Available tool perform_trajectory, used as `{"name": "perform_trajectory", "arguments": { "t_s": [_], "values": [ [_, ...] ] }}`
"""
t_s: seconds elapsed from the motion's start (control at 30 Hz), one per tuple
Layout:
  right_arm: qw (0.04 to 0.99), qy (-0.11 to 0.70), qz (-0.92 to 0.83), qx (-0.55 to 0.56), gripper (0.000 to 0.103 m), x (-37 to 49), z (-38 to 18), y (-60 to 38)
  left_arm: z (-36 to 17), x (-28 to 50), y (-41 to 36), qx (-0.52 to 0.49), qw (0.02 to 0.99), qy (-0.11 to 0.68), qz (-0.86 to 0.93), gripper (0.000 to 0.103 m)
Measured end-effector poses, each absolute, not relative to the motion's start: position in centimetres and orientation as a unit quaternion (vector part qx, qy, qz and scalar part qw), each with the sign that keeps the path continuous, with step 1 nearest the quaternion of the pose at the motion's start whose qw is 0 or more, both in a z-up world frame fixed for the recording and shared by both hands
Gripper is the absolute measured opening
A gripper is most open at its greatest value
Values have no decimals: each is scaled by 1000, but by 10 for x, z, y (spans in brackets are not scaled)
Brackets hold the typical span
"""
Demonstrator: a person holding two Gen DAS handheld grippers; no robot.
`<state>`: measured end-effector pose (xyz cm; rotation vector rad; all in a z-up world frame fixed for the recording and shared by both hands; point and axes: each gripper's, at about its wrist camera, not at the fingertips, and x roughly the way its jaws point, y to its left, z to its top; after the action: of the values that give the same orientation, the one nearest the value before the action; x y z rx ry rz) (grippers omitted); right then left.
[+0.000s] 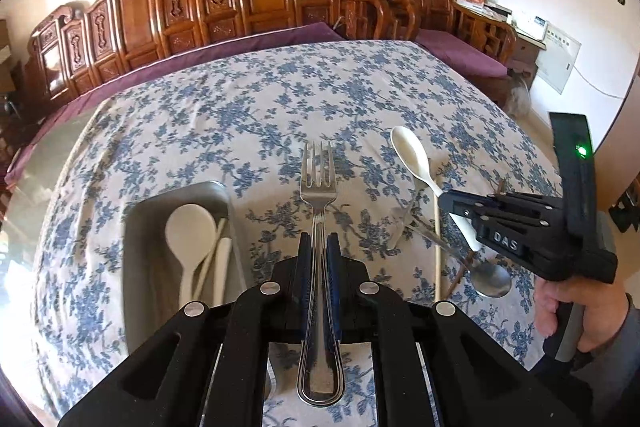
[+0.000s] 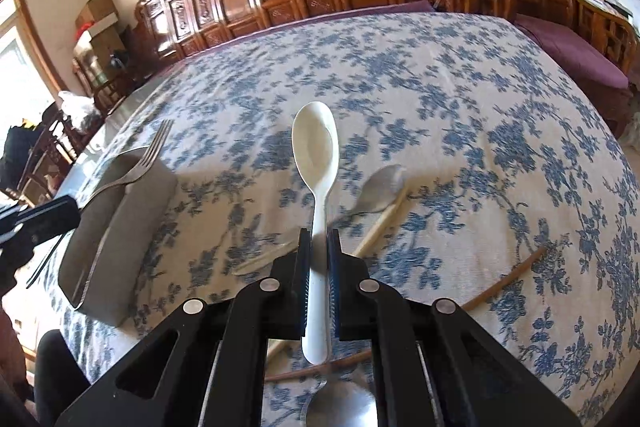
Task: Organize utensils
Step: 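Carry the fork to the tray with left tool while right tool grasps a white spoon, then lower the metal fork into the tray and open the left tool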
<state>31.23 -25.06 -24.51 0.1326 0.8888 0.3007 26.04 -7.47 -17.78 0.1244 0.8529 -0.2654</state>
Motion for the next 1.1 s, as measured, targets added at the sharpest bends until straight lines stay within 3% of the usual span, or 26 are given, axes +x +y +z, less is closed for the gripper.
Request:
{"name": "perform_trajectory", "arguments": {
  "t_s": [0.5, 1.1],
  "values": [
    [884, 425, 195, 10, 10, 297, -241, -201, -177, 258, -16, 54, 904, 418, -72, 7],
    [881, 429, 199, 0, 10, 298, -245, -196, -230, 281, 41, 59, 885, 463, 3, 7]
  ]
}}
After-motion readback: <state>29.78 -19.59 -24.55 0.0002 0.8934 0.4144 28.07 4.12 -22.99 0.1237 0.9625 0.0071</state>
